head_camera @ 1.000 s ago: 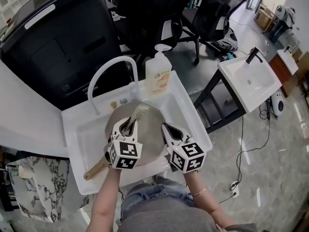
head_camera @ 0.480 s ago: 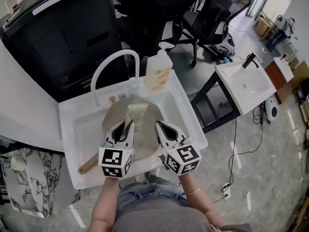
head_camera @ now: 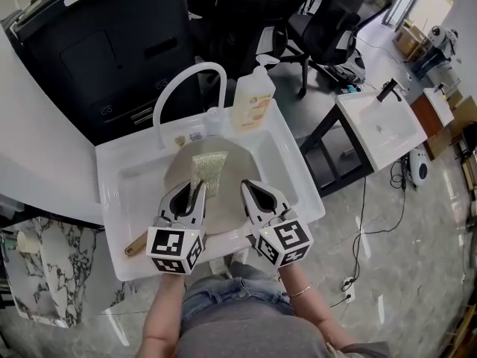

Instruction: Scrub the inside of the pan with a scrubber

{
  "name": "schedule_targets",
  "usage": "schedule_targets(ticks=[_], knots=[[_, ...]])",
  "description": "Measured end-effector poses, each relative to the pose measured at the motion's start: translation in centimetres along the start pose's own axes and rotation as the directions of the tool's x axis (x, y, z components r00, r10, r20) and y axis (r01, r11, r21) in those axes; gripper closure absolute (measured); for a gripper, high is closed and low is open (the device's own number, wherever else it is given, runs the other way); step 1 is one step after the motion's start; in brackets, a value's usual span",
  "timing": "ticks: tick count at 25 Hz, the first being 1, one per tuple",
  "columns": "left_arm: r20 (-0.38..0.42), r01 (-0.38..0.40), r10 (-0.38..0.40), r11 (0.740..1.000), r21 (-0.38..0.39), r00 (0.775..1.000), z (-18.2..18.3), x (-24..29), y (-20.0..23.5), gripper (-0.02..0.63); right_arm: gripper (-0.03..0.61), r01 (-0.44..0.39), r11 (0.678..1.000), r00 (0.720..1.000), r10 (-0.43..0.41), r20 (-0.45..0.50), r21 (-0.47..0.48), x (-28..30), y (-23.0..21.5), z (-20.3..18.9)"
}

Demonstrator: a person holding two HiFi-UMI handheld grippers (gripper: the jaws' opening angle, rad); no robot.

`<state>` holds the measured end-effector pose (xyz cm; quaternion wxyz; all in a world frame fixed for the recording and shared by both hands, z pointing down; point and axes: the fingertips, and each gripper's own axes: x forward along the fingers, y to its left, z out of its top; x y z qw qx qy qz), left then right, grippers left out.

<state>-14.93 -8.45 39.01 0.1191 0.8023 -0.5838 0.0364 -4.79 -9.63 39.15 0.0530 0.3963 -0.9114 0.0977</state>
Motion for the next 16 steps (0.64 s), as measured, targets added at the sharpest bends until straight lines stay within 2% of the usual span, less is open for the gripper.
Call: schedule_targets(ticks=[6,16], knots=[[0.003,-0.018,0.018,0.999,0.043,1.0,-0.2,-1.1,0.0,0.549,0.569,0.011,1.0,1.0,-0.011,0.004,-0.016,-0.6,0.8,-0.1],[0.025,-0.01,0.009,0.999,0.045,1.0,0.1,-2.5,-0.5,0.549,0.569,0.027,0.999,0.999,-0.026,0.026,-0.033,-1.9,1.9,0.0]])
